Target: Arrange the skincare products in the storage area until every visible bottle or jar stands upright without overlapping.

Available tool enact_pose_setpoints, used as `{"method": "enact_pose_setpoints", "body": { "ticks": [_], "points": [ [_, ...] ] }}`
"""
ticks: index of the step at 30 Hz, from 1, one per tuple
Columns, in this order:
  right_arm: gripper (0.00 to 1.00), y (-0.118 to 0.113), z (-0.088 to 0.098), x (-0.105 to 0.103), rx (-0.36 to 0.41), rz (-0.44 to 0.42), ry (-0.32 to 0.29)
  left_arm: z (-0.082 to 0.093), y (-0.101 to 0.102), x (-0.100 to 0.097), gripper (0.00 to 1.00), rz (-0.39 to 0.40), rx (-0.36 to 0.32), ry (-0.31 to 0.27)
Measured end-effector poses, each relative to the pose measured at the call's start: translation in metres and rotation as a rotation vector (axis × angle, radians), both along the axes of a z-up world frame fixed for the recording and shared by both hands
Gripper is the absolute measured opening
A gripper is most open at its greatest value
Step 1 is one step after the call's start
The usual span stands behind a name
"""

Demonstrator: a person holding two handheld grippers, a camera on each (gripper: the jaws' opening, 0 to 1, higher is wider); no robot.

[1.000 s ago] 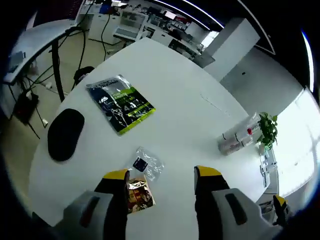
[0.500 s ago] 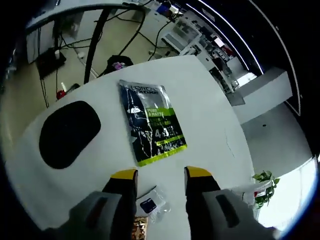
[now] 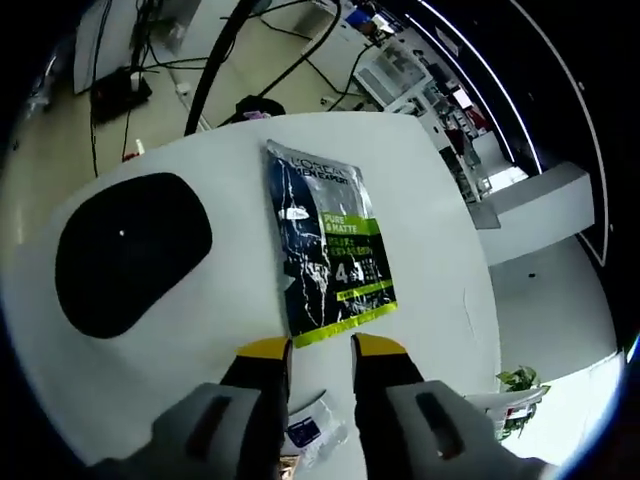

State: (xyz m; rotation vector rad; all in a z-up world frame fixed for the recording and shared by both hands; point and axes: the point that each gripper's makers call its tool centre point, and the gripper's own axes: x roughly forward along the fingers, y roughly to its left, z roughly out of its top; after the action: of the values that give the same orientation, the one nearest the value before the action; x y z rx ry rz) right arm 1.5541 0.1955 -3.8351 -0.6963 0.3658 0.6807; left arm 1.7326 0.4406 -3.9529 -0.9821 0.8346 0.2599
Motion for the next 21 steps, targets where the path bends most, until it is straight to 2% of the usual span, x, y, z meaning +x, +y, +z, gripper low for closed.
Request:
{"method": "enact_pose_setpoints", "body": {
  "ticks": [5,9,12,15,21],
  "points": [
    [0.52,-0.002,-0.003,0.0,-0.009,-0.004,0.017,-0.008,0.001,-0.008,0.04,-0.001,0.021,0.037],
    [0.51,-0.003,-0.006,-0.001,-0.014,-0.008,0.029,-0.01,0.005,-0.006,0.07,0.059,0.005,0.026],
    [0.5,-0.002,-0.008,-0.001,-0.019,-0.004,0.037,-0.009,0.005,-0.003,0.06,0.036,0.026,0.03],
    [0.5,-0.002,-0.009,-0.002,-0.022,0.0,0.044,-0.006,0.004,-0.003,0.05,0.039,0.004,0.018],
    [0.49,-0.001,-0.01,-0.002,-0.021,0.004,0.054,0.01,0.004,-0.001,0.04,0.015,-0.05,-0.063]
  ]
}}
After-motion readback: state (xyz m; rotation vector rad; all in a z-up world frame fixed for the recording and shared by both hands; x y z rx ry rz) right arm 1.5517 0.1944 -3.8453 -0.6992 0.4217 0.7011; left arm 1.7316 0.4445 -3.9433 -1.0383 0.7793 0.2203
